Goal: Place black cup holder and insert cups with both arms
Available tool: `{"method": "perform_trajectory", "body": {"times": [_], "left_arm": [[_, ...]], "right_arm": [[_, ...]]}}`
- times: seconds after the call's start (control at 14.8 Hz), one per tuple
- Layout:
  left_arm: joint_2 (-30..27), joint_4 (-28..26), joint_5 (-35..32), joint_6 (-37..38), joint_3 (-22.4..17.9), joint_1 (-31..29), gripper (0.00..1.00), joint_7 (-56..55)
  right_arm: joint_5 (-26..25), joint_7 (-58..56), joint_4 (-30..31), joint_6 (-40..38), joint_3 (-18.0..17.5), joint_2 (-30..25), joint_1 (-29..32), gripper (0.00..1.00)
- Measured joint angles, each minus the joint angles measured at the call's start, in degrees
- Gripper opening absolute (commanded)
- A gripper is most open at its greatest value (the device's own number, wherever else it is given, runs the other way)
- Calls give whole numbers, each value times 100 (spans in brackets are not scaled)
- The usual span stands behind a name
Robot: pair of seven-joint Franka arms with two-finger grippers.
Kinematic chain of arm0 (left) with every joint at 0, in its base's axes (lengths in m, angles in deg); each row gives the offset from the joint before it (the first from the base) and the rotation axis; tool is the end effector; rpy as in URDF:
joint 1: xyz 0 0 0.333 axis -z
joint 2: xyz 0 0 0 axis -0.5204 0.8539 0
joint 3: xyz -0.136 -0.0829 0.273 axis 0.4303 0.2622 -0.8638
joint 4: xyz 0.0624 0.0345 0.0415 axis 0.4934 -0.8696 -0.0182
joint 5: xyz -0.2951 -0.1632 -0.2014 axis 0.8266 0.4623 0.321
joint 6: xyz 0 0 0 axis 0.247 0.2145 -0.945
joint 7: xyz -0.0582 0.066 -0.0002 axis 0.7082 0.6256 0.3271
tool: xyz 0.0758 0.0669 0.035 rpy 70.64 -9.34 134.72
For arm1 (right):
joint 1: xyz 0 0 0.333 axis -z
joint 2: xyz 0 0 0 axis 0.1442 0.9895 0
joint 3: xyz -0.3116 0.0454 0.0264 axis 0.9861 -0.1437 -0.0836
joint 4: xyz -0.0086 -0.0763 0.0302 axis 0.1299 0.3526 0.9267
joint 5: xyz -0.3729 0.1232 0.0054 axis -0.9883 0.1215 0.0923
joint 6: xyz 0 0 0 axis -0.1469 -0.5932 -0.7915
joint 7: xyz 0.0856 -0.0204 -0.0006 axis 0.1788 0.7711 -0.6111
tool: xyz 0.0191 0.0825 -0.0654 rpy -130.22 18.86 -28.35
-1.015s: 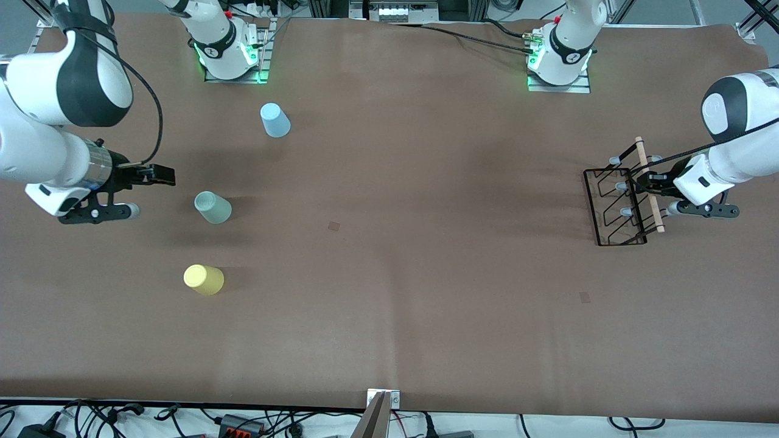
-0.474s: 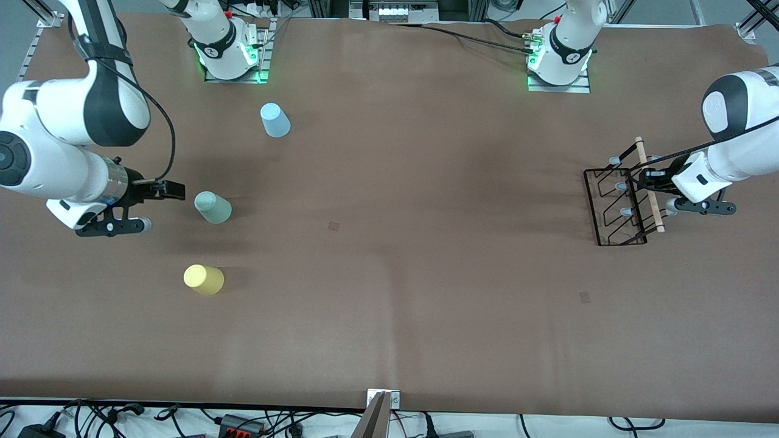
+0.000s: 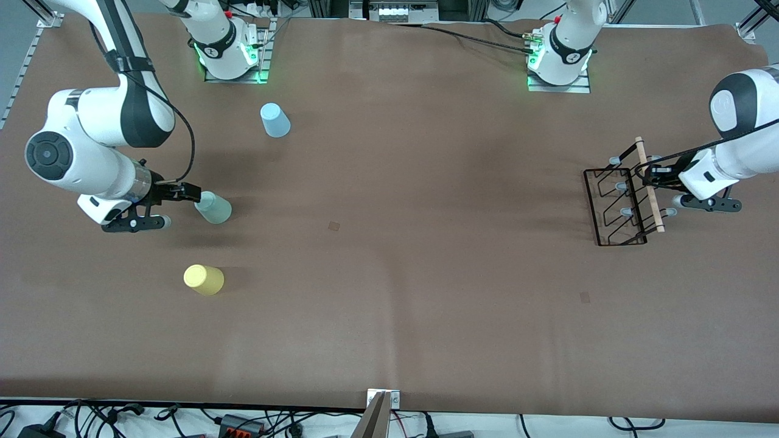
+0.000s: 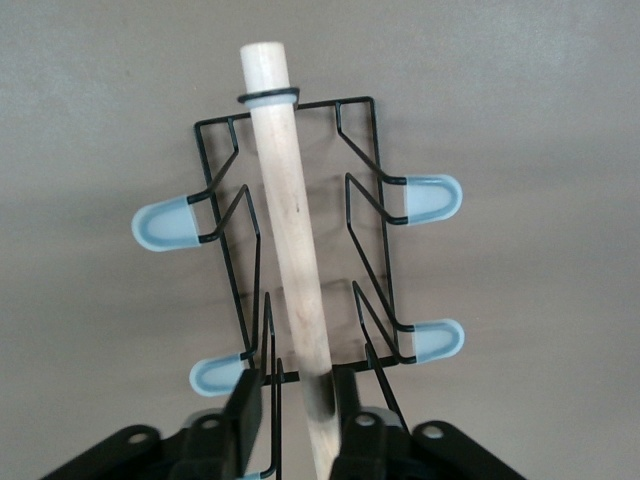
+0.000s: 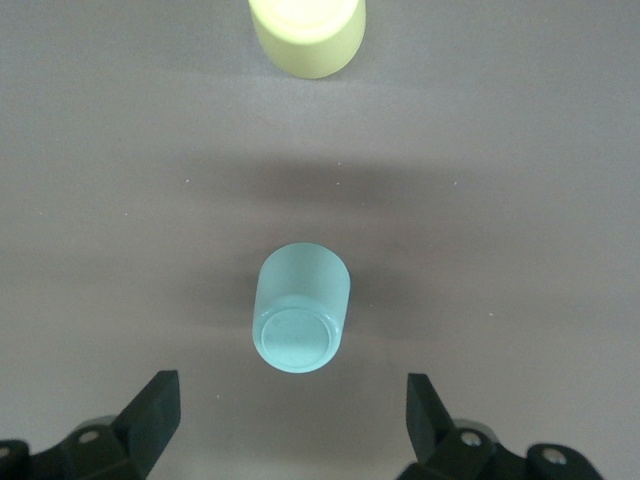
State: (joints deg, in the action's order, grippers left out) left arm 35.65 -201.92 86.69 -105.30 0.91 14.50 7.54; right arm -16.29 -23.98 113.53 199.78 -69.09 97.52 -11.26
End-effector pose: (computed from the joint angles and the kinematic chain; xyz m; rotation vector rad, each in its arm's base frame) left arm 0.5111 0.1270 0.3406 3.0712 -0.1085 -0.3108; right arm 0.5719 0.0357 0.3377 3.1211 0.1155 -0.2570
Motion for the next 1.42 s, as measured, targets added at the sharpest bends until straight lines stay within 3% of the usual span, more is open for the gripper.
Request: {"method": "perform_trajectory", "body": {"times": [0.27,0.74,0.81,0.88,0.95,1.42], "left_arm": [[-34,-10,0,69,5,-2,9,15],[-121,-18,0,198,5,-12,1,23],[-120,-20,0,212,6,-12,1,26],[-120,-20,0,213,6,-12,8,29],[-120,-20,0,213,6,-12,21,31],[-115,-83,0,193,8,-12,22,38]], "right_arm": [[0,224,190,499,-5,174,-128,100],[1,279,687,1316,17,493,-99,100],[2,286,694,1319,18,511,-98,100],[3,289,703,1319,18,524,-98,100],[3,291,721,1318,19,533,-97,100],[3,297,804,1317,22,675,-87,100]]}}
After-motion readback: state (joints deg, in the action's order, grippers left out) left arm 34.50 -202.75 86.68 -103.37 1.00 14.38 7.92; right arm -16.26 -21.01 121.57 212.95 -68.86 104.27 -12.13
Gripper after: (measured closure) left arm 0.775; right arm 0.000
